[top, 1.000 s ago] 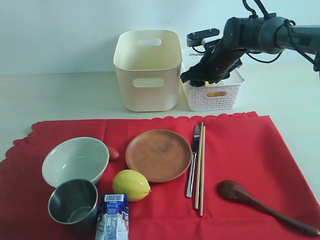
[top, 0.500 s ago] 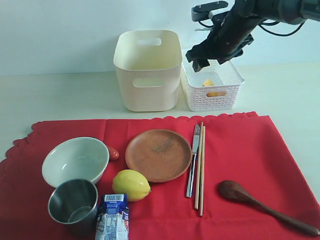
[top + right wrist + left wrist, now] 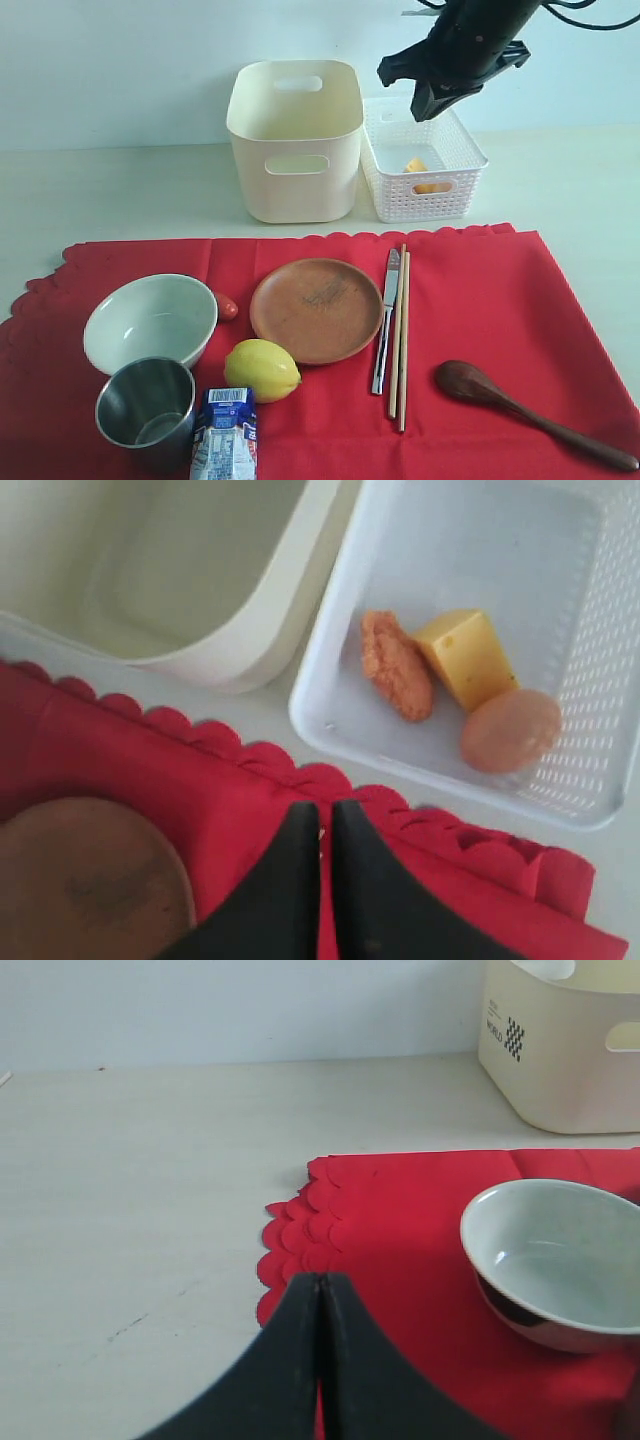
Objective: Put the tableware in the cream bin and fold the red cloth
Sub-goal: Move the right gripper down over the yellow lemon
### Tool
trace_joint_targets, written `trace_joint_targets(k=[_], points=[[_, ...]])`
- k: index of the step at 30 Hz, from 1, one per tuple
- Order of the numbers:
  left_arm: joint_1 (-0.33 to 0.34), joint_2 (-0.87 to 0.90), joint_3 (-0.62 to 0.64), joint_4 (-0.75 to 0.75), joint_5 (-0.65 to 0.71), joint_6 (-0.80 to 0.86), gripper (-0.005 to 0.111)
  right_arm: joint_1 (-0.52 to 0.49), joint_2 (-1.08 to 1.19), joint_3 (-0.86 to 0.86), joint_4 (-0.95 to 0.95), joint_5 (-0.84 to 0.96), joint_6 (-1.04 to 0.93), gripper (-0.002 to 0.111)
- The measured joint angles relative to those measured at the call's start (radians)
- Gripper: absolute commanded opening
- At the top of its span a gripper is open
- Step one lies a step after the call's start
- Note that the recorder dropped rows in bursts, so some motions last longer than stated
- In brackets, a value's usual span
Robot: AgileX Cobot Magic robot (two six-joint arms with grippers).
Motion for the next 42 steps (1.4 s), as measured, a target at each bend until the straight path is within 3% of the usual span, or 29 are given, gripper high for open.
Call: trace_joint_targets(k=[5, 24, 26, 33, 37, 42], points=[[0.0, 0.0, 0.0, 0.0, 0.0, 0.0, 0.0, 0.0, -0.06, 0.064, 0.004, 0.008, 0.014, 0.0], [0.0, 0.0, 0.0, 0.0, 0.0, 0.0, 0.0, 0.0, -0.501, 0.719, 0.013, -0.245, -0.044, 0.0], [0.0, 0.0, 0.0, 0.0, 0.0, 0.0, 0.0, 0.0, -0.532, 0.757, 0.08, -0.247, -0.129, 0.0], [0.0, 0.0, 0.0, 0.0, 0.0, 0.0, 0.0, 0.007, -0.49, 0.816, 0.588, -0.168, -0.62, 0.0], [0.0, 0.0, 0.0, 0.0, 0.0, 0.0, 0.0, 0.096, -0.435, 0.816, 0.572, -0.161, -0.697, 0.001], [0.0, 0.0, 0.0, 0.0, 0.0, 0.0, 0.0, 0.211, -0.386, 0.816, 0.498, -0.161, -0.711, 0.017]])
